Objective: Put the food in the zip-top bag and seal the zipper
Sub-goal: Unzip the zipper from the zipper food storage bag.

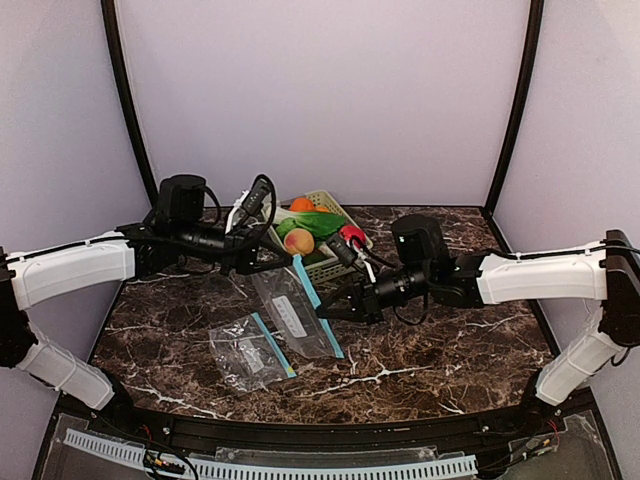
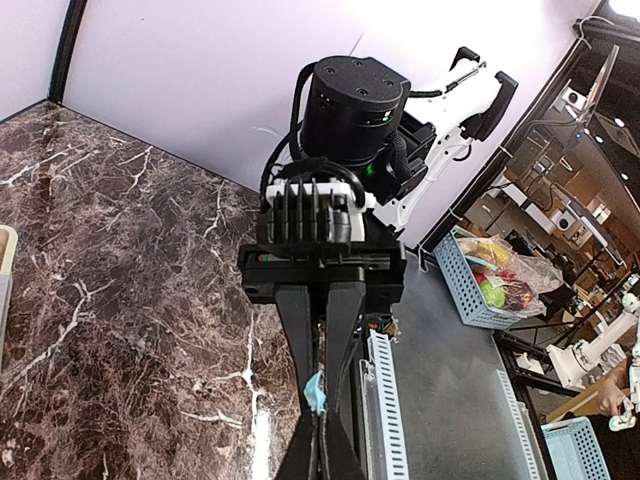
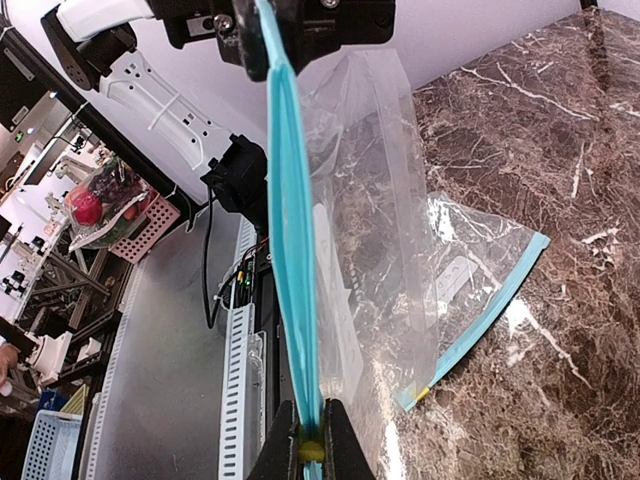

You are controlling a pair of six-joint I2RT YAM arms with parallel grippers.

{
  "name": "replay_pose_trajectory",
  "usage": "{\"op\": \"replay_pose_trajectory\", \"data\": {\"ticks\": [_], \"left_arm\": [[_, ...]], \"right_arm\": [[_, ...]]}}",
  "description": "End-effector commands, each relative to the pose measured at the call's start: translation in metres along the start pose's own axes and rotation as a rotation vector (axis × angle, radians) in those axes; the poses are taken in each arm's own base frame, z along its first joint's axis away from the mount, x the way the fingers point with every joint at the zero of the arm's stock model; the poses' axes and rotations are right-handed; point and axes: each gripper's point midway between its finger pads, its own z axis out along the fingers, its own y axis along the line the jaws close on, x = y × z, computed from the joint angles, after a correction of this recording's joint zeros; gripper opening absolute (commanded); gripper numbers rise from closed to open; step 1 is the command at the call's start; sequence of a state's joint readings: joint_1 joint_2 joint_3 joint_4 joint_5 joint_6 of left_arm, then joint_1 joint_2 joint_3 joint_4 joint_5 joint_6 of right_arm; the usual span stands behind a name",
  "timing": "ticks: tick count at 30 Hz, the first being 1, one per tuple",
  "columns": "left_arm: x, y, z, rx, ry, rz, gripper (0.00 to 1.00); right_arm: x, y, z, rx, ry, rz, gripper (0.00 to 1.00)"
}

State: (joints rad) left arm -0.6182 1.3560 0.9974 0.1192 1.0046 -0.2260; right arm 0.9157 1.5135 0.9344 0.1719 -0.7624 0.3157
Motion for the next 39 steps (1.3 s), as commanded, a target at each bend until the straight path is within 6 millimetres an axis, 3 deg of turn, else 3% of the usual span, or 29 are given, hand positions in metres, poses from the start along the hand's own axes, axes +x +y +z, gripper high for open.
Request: {"op": "replay_pose_trajectory", "data": {"ticks": [1, 39], "left_arm": [[-0.026, -0.012, -0.016, -0.017, -0.082, 0.095, 0.01], [-0.035, 0.002, -0.032, -0.103, -0.121, 0.102, 0.01]], "right_arm": [[0.042, -0.007, 0.004, 0.007, 0.114, 0.107, 0.00], [0.086, -0.010, 0.003, 0.033, 0.195, 0.198, 0.00]]}}
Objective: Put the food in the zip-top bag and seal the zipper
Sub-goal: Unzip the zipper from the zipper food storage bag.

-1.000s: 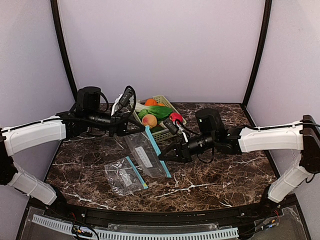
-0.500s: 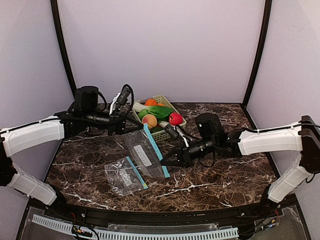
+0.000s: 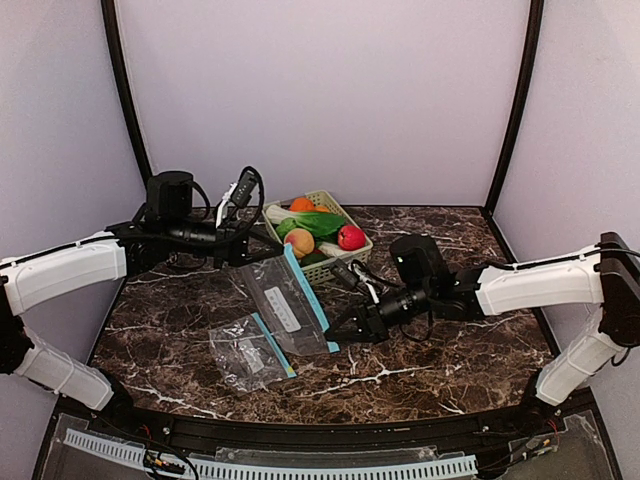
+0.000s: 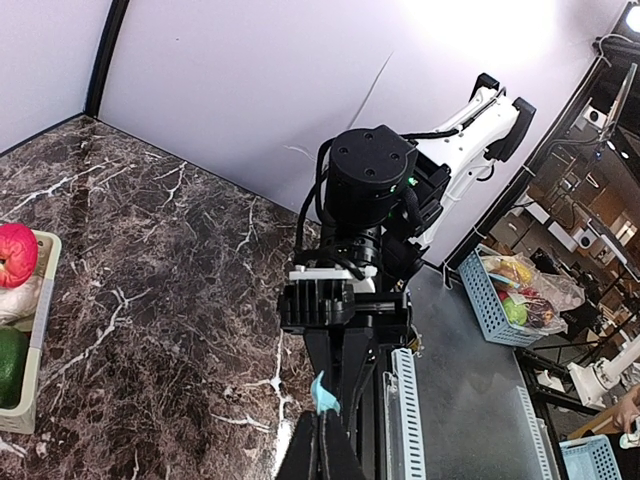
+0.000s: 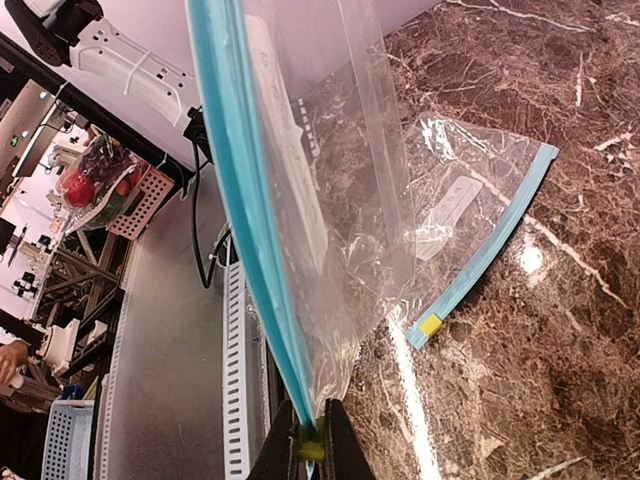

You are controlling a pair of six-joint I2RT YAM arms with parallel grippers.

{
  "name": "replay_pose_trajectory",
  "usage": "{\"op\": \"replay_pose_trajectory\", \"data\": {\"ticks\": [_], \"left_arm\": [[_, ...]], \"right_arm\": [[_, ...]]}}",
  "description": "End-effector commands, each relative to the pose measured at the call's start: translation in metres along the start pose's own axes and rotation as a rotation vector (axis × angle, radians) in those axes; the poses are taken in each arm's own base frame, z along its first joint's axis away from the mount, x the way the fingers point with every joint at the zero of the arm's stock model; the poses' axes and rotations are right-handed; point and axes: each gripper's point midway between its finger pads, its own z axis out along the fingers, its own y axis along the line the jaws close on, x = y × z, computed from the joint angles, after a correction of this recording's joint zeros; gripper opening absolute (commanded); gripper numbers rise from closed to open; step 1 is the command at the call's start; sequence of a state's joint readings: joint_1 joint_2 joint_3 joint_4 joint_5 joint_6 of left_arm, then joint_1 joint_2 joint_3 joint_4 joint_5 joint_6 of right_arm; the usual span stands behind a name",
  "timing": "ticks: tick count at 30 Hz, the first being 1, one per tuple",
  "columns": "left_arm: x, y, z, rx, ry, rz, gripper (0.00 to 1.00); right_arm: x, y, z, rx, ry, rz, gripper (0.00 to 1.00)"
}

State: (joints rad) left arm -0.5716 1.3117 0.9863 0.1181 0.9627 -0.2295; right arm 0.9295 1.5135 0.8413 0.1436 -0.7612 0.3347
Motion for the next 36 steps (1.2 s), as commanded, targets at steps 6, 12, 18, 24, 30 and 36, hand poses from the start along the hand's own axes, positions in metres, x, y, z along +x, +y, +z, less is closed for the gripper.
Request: {"op": "replay_pose_trajectory", "data": {"ticks": [6, 12, 18, 24, 30, 36], "left_arm": [[-0.022, -0.004, -0.012, -0.025, -0.070, 0.078, 0.01], [-0.009, 0.004, -0.006, -0.026, -0.027, 0.048, 0.01], [0.004, -0.012, 0.008, 0.062, 0.049, 0.050, 0.01], [0.010, -0.026, 0.015, 0.124, 0.080, 0.056, 0.01], [0.015, -0.031, 0.020, 0.155, 0.098, 0.041, 0.01], [0.017, -0.032, 0.022, 0.164, 0.105, 0.039, 0.01]], "right_arm": [[0.034, -0.004, 0.003, 0.023, 0.093, 0.087, 0.04], [-0.002, -0.003, -0.015, 0.138, -0.044, 0.032, 0.44], [-0.038, -0.003, -0.049, 0.267, -0.221, 0.006, 0.70], [-0.053, -0.007, -0.054, 0.293, -0.267, -0.017, 0.77], [-0.058, -0.009, -0.042, 0.262, -0.245, -0.030, 0.76], [-0.059, -0.005, -0.035, 0.220, -0.227, -0.047, 0.74]]}}
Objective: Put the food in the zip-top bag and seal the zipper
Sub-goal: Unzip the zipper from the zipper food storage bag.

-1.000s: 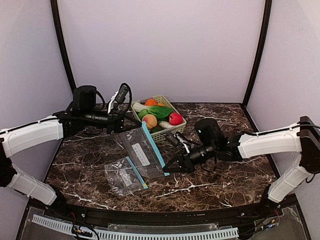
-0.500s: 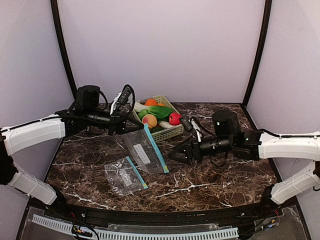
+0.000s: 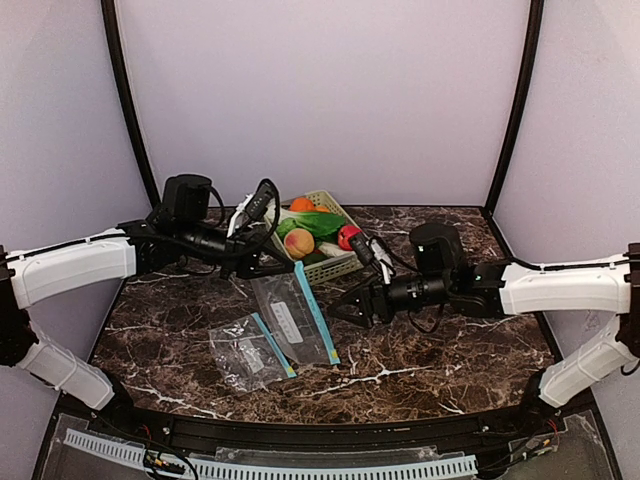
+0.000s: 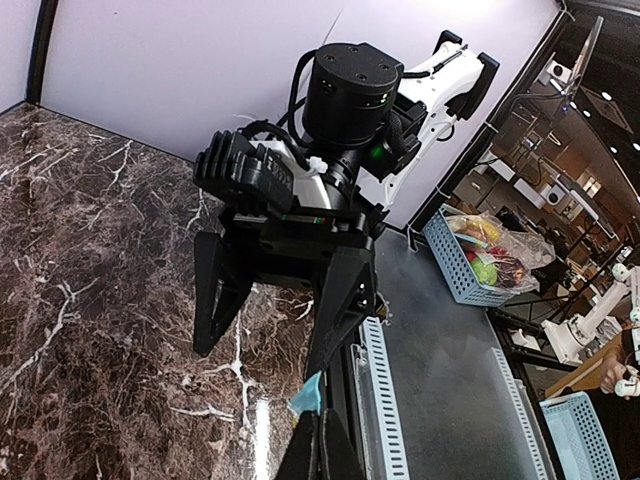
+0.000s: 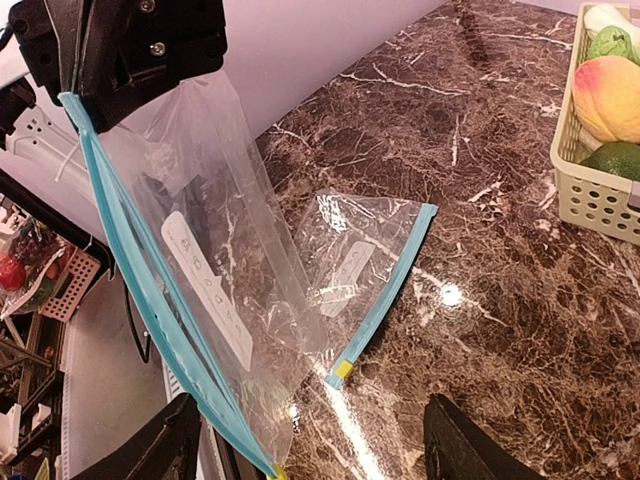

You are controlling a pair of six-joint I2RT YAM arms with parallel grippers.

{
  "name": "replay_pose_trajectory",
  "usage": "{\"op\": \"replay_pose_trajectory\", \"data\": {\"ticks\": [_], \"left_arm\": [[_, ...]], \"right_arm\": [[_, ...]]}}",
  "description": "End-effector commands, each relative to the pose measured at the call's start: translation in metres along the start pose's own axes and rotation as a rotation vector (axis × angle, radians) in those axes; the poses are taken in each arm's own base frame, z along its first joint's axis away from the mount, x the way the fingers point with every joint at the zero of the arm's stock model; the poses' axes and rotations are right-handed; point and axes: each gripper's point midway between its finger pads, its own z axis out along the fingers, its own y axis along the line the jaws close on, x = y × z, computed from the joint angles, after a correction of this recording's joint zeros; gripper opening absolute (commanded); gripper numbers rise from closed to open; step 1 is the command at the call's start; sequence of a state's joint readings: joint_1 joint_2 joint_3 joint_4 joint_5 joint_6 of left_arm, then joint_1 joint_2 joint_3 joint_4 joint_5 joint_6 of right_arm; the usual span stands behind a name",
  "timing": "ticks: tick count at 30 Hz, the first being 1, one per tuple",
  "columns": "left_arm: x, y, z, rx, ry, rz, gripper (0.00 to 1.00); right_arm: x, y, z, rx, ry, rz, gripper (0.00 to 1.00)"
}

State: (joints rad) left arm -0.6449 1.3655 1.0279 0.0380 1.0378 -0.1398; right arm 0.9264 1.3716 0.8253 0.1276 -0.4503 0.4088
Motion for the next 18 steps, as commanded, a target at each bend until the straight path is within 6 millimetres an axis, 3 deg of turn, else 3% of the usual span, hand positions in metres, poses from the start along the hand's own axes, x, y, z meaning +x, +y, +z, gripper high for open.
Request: {"op": "replay_pose_trajectory", "data": {"ticks": [1, 18], "left_arm": [[-0.003, -0.009, 0.002, 0.036, 0.011, 0.013, 0.01], [-0.002, -0.010, 0.005, 0.047, 0.015, 0.007, 0.01]], "right_arm": [[-0.020, 0.012, 0.001, -0.054, -0.042, -0.048, 0.74], [-0.015, 0.012, 0.015, -0.079, -0.001, -0.053, 0.68]]}}
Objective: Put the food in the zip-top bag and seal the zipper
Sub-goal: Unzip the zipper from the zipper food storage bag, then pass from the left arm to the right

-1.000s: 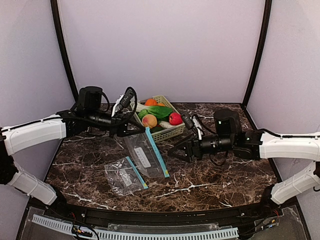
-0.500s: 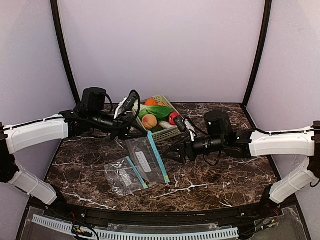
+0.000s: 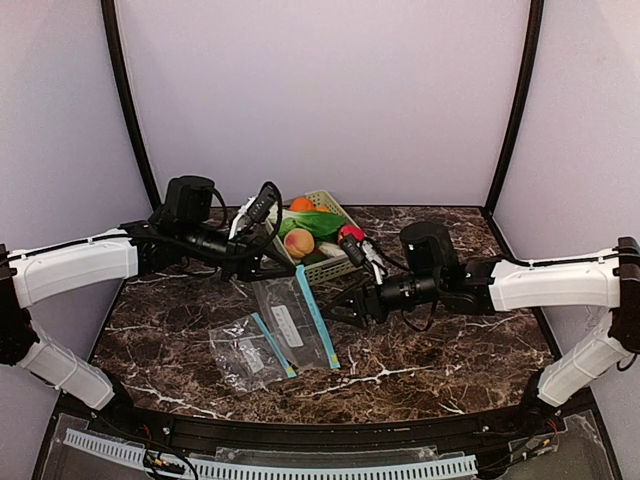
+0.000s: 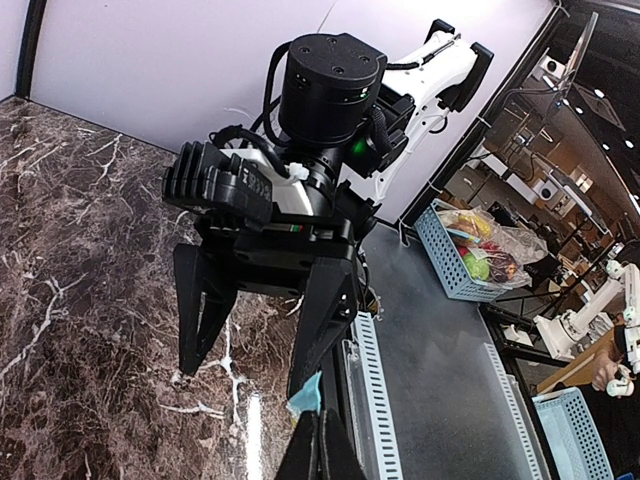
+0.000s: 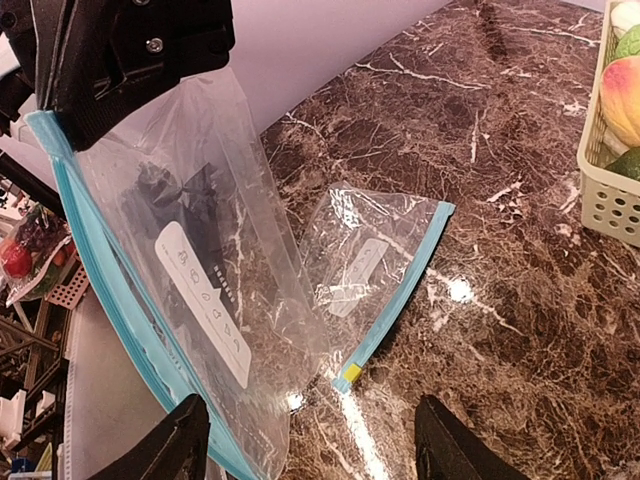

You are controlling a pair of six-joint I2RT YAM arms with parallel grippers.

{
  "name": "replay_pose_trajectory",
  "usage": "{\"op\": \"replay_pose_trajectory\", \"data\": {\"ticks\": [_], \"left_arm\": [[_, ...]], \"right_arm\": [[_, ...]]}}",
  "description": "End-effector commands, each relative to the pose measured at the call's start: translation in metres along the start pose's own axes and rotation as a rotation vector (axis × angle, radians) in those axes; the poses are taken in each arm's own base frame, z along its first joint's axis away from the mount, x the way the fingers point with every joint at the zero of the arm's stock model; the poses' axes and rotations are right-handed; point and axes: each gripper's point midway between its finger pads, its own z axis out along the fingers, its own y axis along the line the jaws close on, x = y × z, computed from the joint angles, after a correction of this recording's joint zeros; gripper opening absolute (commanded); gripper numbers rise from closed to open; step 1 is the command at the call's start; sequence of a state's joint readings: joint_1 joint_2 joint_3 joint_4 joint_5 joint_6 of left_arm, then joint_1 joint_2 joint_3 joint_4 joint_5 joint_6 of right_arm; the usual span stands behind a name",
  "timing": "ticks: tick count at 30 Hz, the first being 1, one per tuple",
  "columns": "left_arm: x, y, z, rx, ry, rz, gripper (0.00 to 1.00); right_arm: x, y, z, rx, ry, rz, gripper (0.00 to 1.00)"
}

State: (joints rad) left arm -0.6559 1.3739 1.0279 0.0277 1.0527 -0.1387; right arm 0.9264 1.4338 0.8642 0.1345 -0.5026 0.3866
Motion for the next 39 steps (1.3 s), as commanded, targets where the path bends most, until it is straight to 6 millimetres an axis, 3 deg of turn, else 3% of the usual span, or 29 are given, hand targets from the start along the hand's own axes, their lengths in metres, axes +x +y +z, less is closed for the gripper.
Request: {"op": "replay_pose_trajectory", "data": {"ticks": [1, 16, 27, 39], "left_arm": [[-0.007, -0.006, 0.001, 0.023, -0.001, 0.021, 0.01], [-0.006, -0.005, 0.001, 0.019, 0.001, 0.017, 0.01], [-0.007, -0.006, 0.001, 0.018, -0.003, 0.023, 0.01], [-0.007, -0.008, 0.001, 0.029, -0.005, 0.021, 0.01]], "right_arm": [[-0.016, 0.010, 0.003, -0.038, -0.031, -0.043, 0.68], [-0.015, 0.024, 0.004, -0.102, -0.030, -0.064, 0.67], [-0.011, 0.021, 0.008, -0.099, -0.020, -0.056, 0.65], [-0.011, 0.020, 0.014, -0.105, -0.013, -0.060, 0.45]]}}
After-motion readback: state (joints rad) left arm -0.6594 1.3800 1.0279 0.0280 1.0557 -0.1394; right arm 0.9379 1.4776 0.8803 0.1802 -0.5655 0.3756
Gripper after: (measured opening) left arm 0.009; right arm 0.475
